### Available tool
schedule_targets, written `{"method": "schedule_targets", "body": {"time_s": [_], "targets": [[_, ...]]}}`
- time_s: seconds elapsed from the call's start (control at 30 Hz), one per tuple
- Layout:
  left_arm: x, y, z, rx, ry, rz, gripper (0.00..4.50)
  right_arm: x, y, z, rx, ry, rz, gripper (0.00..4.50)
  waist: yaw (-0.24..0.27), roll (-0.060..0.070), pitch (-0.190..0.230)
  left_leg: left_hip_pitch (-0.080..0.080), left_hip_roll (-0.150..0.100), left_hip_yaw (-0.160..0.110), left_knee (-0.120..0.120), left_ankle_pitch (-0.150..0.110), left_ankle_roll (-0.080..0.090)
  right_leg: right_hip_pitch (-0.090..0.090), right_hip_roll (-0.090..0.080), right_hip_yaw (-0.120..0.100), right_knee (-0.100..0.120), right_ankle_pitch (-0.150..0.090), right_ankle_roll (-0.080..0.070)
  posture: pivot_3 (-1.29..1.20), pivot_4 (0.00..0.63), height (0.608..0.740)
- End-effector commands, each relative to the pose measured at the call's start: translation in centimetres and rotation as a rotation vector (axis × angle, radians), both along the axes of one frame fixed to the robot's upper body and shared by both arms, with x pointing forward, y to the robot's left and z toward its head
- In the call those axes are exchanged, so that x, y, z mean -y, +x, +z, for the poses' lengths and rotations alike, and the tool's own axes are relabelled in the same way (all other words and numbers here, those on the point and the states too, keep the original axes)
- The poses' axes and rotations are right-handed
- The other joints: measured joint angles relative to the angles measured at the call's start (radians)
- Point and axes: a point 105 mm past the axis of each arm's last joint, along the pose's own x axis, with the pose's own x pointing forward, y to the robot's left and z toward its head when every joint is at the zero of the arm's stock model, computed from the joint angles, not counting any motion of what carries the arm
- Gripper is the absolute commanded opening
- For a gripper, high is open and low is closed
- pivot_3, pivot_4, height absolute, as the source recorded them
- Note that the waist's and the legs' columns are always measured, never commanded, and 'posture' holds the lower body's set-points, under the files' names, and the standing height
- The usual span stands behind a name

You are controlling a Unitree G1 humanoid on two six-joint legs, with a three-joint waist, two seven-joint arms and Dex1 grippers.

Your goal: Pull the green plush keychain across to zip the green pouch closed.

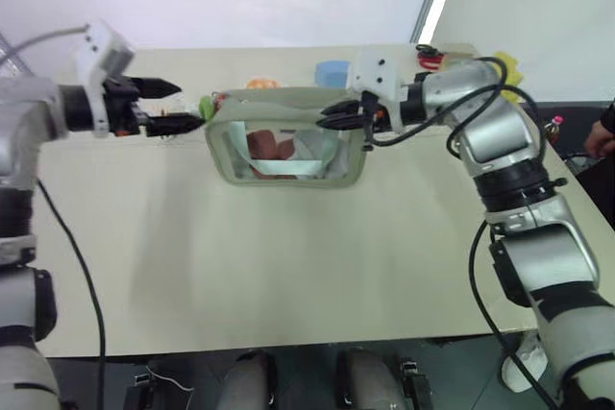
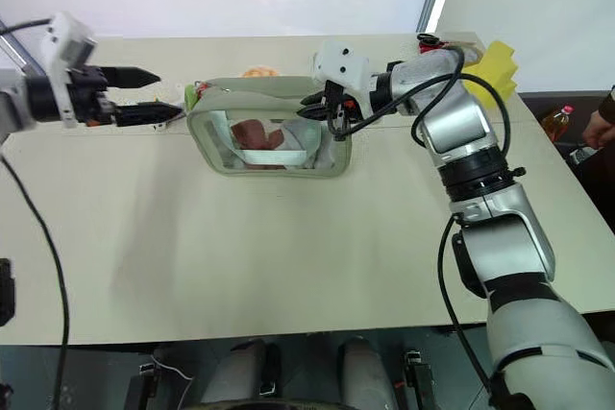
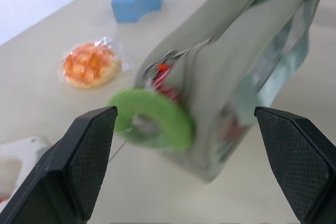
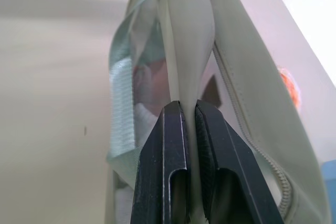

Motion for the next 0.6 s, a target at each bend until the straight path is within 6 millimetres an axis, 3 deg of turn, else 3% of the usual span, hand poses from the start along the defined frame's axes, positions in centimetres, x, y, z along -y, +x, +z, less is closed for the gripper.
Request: {"method": "schedule_targets", "body": {"time_s": [0.03, 0.23, 0.37, 0.6], "targets": [[0.0, -0.9, 0.4, 0.020, 0.024, -0.028, 4.50, 0.0, -2.0, 0.3, 0.014, 0.015, 0.047, 0.04, 0.003, 0.000, 0.000, 0.000, 0.000, 0.000, 0.000, 0.000, 0.000, 0.000, 0.000, 0.000, 0.000, 0.000, 0.000, 0.00, 0.150, 0.740], [1.5, -1.4, 0.2, 0.016, -0.002, -0.065, 4.50, -0.1, -2.9, -1.1, -0.074, 0.072, 0.006, 0.04, 0.006, 0.000, 0.000, 0.000, 0.000, 0.000, 0.002, -0.001, 0.001, 0.000, 0.000, 0.000, 0.000, 0.000, 0.000, 0.00, 0.150, 0.740], [1.7, -1.5, 0.1, 0.012, -0.007, -0.064, 4.50, -0.7, -3.4, -0.6, -0.099, 0.111, -0.006, 0.04, -0.001, 0.000, 0.000, 0.000, 0.001, 0.000, 0.002, -0.001, 0.001, 0.000, 0.001, 0.000, 0.001, 0.000, 0.000, 0.00, 0.150, 0.740], [1.9, -1.8, 0.0, -0.013, -0.016, -0.083, 4.50, -0.1, -4.1, 0.6, -0.074, 0.109, 0.006, 0.04, 0.010, 0.000, 0.000, 0.000, 0.001, 0.000, 0.002, -0.001, 0.001, 0.000, 0.000, 0.000, 0.001, 0.000, 0.000, 0.00, 0.150, 0.740]]}}
